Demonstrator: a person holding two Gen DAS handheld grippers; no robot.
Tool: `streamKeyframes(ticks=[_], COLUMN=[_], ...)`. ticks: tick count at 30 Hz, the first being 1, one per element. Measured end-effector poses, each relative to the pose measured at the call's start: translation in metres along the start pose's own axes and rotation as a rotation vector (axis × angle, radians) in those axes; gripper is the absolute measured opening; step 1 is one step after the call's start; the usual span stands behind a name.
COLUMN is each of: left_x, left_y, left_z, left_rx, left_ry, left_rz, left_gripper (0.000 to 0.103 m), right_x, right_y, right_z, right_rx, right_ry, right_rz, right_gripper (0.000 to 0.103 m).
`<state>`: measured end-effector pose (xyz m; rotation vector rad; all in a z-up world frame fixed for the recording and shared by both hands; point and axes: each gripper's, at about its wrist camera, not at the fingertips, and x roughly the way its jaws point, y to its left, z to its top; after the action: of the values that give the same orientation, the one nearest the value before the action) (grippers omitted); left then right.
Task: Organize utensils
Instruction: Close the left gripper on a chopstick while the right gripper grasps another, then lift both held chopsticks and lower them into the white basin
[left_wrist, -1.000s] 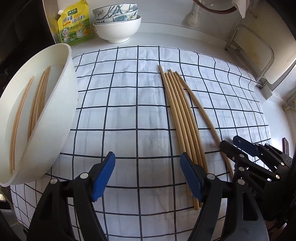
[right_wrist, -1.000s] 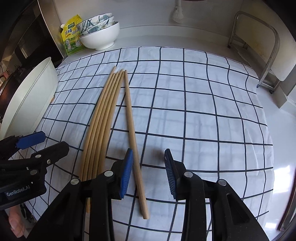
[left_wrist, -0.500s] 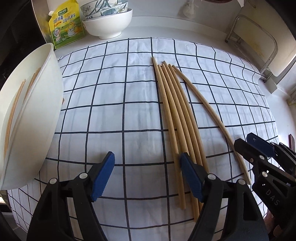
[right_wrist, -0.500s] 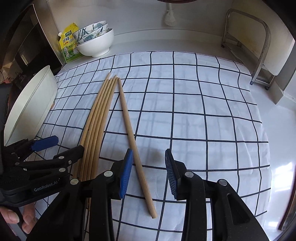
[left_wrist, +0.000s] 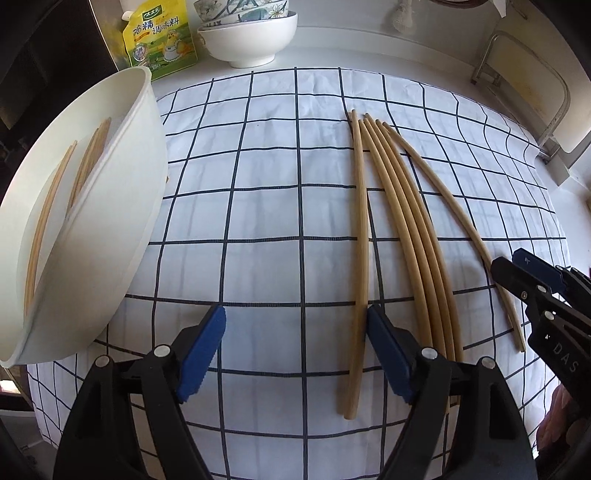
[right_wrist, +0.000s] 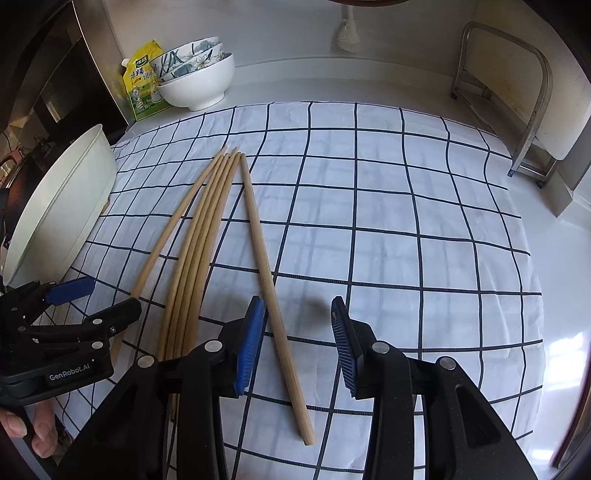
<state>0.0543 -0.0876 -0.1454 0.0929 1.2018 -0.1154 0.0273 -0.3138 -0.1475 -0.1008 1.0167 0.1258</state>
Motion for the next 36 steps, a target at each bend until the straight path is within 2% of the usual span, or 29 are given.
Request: streamKeyframes(ticks=[8, 12, 15, 17, 18, 19, 20, 21, 27, 31, 36], left_x=[0.006, 0.012, 0.009, 0.007, 0.007, 0.005, 0.005, 0.004, -0.008, -0.031, -0.065], left_y=[-0.013, -0.012, -0.014, -0.017, -0.019, -0.022, -0.023, -0.024, -0.013, 0.002, 0.027], left_z=[0.027, 0.030, 0.028, 0.030, 0.030, 0.030, 0.030, 0.029, 0.024, 0.023, 0.029], left_rx=[0.004, 0.001, 0.013, 0.026, 0.034, 0.045, 0.053, 0.057, 0.030, 0.023, 0.009], left_ry=[-0.031, -0.032, -0.049, -0.049, -0.046, -0.039, -0.031, -0.020, -0.004, -0.034, -0.096], left_rz=[-0.008, -0.008, -0.012, -0.026, -0.033, -0.042, -0.052, -0.065, -0.107, -0.123, -0.137], left_gripper=[0.076, 0.075, 0.062, 0.045, 0.039, 0.027, 0.014, 0.009, 0.008, 0.008, 0.008], right_x=[0.010, 0.014, 0.015, 0.015, 0.015, 0.015, 0.015, 0.014, -0.001, -0.021, -0.047], right_y=[0.007, 0.014, 0.020, 0.023, 0.025, 0.026, 0.027, 0.026, 0.023, 0.029, 0.055], right_z=[0.010, 0.011, 0.010, 0.010, 0.010, 0.011, 0.011, 0.011, 0.012, 0.016, 0.029], right_rx=[-0.049, -0.091, -0.120, -0.134, -0.143, -0.148, -0.147, -0.140, -0.086, -0.074, -0.100], right_ry=[0.008, 0.000, -0.008, -0.010, -0.010, -0.006, -0.003, 0.004, 0.002, -0.023, -0.075], right_rz=[-0.035, -0.062, -0.067, -0.054, -0.052, -0.052, -0.049, -0.038, -0.007, -0.004, 0.010], right_gripper=[0.037, 0.037, 0.034, 0.023, 0.017, 0.008, 0.007, 0.007, 0.006, 0.007, 0.007])
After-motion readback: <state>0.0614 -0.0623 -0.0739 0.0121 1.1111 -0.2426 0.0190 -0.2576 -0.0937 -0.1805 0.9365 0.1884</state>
